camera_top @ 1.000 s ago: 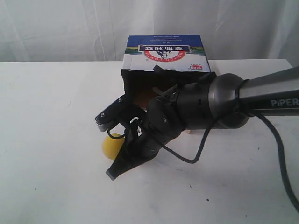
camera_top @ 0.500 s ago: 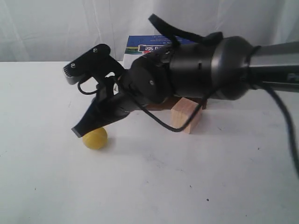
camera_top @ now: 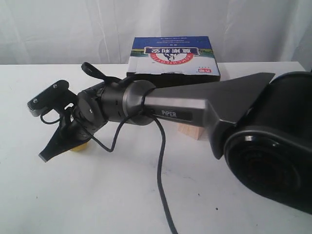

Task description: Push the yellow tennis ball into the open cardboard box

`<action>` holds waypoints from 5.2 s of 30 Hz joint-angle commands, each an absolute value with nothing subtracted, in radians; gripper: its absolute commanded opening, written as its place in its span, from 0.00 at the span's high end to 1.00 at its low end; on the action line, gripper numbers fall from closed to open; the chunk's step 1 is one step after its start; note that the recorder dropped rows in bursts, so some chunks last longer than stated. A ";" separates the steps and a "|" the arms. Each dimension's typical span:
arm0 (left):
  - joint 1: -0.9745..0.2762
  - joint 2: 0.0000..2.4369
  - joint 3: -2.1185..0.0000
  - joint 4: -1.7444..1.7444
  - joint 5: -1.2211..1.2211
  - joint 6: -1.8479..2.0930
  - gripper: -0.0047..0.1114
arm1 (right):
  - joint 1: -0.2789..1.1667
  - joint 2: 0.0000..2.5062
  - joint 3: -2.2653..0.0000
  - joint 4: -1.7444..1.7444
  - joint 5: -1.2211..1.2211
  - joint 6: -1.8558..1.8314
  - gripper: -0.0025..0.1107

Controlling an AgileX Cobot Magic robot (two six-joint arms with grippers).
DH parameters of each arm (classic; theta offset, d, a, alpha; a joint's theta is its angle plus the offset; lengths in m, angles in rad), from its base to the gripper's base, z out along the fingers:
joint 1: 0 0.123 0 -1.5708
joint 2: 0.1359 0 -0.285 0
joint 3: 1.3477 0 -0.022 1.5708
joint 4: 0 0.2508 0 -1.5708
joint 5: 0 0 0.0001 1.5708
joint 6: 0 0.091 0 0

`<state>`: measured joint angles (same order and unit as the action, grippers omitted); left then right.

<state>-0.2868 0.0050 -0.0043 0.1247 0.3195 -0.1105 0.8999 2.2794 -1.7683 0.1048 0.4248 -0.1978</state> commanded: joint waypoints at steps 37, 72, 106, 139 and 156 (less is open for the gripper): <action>-0.292 0.000 0.000 0.127 0.337 -0.108 0.96 | 0.843 2.266 -1.758 -0.084 0.556 -0.018 0.98; -0.292 0.000 0.000 0.127 0.337 -0.108 0.96 | 0.768 2.155 -1.754 -0.290 0.742 0.162 0.98; -0.292 0.000 0.000 0.127 0.337 -0.108 0.96 | 0.907 2.206 -1.628 -0.129 0.777 0.075 0.98; -0.292 0.000 0.000 0.127 0.337 -0.108 0.96 | 0.857 1.702 -1.364 -0.434 0.561 0.439 0.98; -0.292 0.000 0.000 0.127 0.337 -0.108 0.96 | 0.699 1.518 -0.931 -0.358 -0.041 0.615 0.98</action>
<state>-0.2868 0.0050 -0.0043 0.1267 0.3195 -0.1105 0.7287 1.5418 -0.9858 -0.3785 0.0503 0.6090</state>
